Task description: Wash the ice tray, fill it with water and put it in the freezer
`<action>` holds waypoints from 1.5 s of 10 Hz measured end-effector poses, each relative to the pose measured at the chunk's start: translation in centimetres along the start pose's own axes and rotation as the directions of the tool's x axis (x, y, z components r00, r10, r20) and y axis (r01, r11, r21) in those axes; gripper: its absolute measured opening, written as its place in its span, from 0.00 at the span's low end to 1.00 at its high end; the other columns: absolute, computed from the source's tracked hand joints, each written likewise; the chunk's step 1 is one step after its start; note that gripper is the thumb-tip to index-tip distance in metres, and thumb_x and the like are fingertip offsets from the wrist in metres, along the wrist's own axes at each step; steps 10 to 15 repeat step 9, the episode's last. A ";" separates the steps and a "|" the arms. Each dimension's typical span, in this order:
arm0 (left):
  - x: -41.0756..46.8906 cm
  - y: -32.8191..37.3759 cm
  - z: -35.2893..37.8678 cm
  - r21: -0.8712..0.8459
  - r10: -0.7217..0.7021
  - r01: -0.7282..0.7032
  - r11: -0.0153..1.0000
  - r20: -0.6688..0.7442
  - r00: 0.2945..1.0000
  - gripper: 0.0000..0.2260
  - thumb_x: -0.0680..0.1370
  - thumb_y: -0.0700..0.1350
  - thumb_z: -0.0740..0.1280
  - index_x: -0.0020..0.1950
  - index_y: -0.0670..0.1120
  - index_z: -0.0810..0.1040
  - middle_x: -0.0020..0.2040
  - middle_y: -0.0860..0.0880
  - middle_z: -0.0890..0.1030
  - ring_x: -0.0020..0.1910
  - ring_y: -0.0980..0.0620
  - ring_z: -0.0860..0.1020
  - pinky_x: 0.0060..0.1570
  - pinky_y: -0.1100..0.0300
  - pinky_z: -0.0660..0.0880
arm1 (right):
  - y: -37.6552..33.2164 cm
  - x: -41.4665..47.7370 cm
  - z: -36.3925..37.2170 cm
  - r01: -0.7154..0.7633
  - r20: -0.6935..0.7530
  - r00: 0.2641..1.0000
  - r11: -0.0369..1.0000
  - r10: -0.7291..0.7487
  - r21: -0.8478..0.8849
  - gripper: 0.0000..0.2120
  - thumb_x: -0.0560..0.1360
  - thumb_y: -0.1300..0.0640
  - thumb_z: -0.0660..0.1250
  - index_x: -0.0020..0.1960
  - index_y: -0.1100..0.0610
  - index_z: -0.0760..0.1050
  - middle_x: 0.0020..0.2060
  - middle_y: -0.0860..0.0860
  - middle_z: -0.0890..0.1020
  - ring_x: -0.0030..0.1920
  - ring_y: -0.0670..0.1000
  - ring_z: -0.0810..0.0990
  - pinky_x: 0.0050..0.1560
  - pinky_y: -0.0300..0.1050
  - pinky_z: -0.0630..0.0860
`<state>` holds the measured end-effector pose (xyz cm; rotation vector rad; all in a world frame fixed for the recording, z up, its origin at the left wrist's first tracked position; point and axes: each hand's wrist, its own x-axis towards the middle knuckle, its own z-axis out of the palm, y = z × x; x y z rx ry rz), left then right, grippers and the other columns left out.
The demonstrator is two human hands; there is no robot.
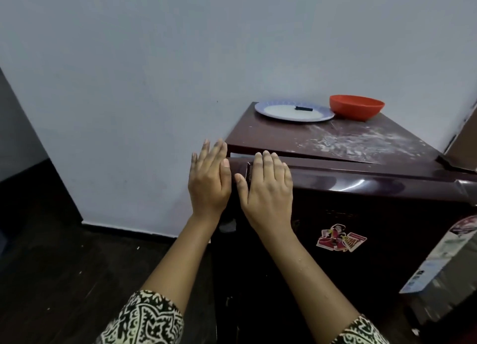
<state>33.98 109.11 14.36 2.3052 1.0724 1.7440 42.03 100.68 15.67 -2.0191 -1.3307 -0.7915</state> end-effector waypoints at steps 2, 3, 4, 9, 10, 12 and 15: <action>2.2 -2.2 3.5 -0.009 0.046 -0.046 0.999 -0.011 0.999 0.21 0.82 0.45 0.49 0.69 0.41 0.73 0.69 0.45 0.73 0.73 0.47 0.66 0.72 0.47 0.57 | 0.7 1.9 2.3 0.017 0.020 1.000 0.998 -0.016 -0.062 0.29 0.80 0.43 0.51 0.66 0.67 0.70 0.64 0.63 0.74 0.67 0.61 0.71 0.68 0.54 0.63; 2.7 -3.0 4.4 -0.030 0.097 -0.098 0.995 -0.042 0.994 0.21 0.81 0.44 0.49 0.69 0.41 0.73 0.69 0.44 0.74 0.72 0.47 0.66 0.73 0.47 0.55 | 0.6 2.3 3.1 0.018 -0.002 1.000 0.994 -0.018 -0.106 0.29 0.80 0.44 0.51 0.66 0.67 0.70 0.64 0.63 0.74 0.67 0.61 0.71 0.68 0.54 0.61; 2.7 -3.3 4.7 -0.039 0.133 -0.136 0.990 -0.074 0.988 0.21 0.81 0.43 0.49 0.68 0.40 0.74 0.68 0.44 0.75 0.72 0.46 0.67 0.73 0.47 0.54 | 0.6 2.4 3.5 0.016 -0.021 1.000 0.993 -0.018 -0.120 0.29 0.80 0.44 0.50 0.66 0.68 0.70 0.64 0.64 0.74 0.67 0.61 0.71 0.68 0.54 0.60; 5.5 -6.3 1.0 -0.269 0.177 -0.110 0.957 0.241 0.954 0.19 0.79 0.52 0.58 0.67 0.47 0.76 0.65 0.51 0.78 0.64 0.56 0.75 0.64 0.45 0.71 | -3.6 5.2 2.3 -0.047 0.064 0.997 0.986 0.037 0.157 0.22 0.78 0.50 0.60 0.68 0.60 0.70 0.70 0.57 0.69 0.71 0.57 0.66 0.72 0.55 0.54; 5.5 -6.3 1.0 -0.269 0.177 -0.110 0.957 0.241 0.954 0.19 0.79 0.52 0.58 0.67 0.47 0.76 0.65 0.51 0.78 0.64 0.56 0.75 0.64 0.45 0.71 | -3.6 5.2 2.3 -0.047 0.064 0.997 0.986 0.037 0.157 0.22 0.78 0.50 0.60 0.68 0.60 0.70 0.70 0.57 0.69 0.71 0.57 0.66 0.72 0.55 0.54; 5.5 -6.3 1.0 -0.269 0.177 -0.110 0.957 0.241 0.954 0.19 0.79 0.52 0.58 0.67 0.47 0.76 0.65 0.51 0.78 0.64 0.56 0.75 0.64 0.45 0.71 | -3.6 5.2 2.3 -0.047 0.064 0.997 0.986 0.037 0.157 0.22 0.78 0.50 0.60 0.68 0.60 0.70 0.70 0.57 0.69 0.71 0.57 0.66 0.72 0.55 0.54; 5.5 -6.3 1.0 -0.269 0.177 -0.110 0.957 0.241 0.954 0.19 0.79 0.52 0.58 0.67 0.47 0.76 0.65 0.51 0.78 0.64 0.56 0.75 0.64 0.45 0.71 | -3.6 5.2 2.3 -0.047 0.064 0.997 0.986 0.037 0.157 0.22 0.78 0.50 0.60 0.68 0.60 0.70 0.70 0.57 0.69 0.71 0.57 0.66 0.72 0.55 0.54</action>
